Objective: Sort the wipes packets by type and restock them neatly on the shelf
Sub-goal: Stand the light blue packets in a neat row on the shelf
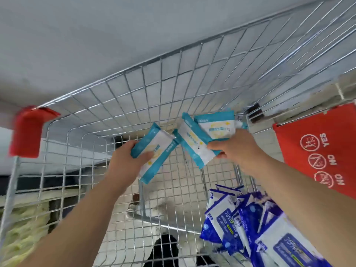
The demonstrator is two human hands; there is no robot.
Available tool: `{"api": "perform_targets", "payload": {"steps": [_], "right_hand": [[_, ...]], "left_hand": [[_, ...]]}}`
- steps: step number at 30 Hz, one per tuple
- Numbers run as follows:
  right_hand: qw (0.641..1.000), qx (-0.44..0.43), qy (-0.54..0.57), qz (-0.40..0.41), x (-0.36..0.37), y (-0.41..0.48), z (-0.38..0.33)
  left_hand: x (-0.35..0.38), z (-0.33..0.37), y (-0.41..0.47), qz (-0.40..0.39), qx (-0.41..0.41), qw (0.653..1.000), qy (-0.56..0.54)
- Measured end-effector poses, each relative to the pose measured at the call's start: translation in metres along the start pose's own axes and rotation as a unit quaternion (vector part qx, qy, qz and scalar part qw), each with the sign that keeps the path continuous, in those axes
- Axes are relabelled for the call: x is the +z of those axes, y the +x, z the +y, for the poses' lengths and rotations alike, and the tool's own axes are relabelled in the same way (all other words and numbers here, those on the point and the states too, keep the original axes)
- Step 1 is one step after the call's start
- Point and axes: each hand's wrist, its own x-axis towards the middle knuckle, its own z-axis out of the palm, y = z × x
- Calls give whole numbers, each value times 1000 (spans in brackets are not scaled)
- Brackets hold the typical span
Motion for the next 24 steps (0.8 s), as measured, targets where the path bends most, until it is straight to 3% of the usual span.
{"api": "perform_targets", "payload": {"steps": [7,14,24], "right_hand": [[986,-148,-58,-59,-14,-108,-90],[953,-267,-92,-108,-17,-260,-183],[864,-436,-140,-209,80,-460,-289]], "left_hand": [[-54,64,-111,67,66,995,-42],[-132,124,-276,202,111,971,-62],[-286,128,-457,388,161,898,-128]]}}
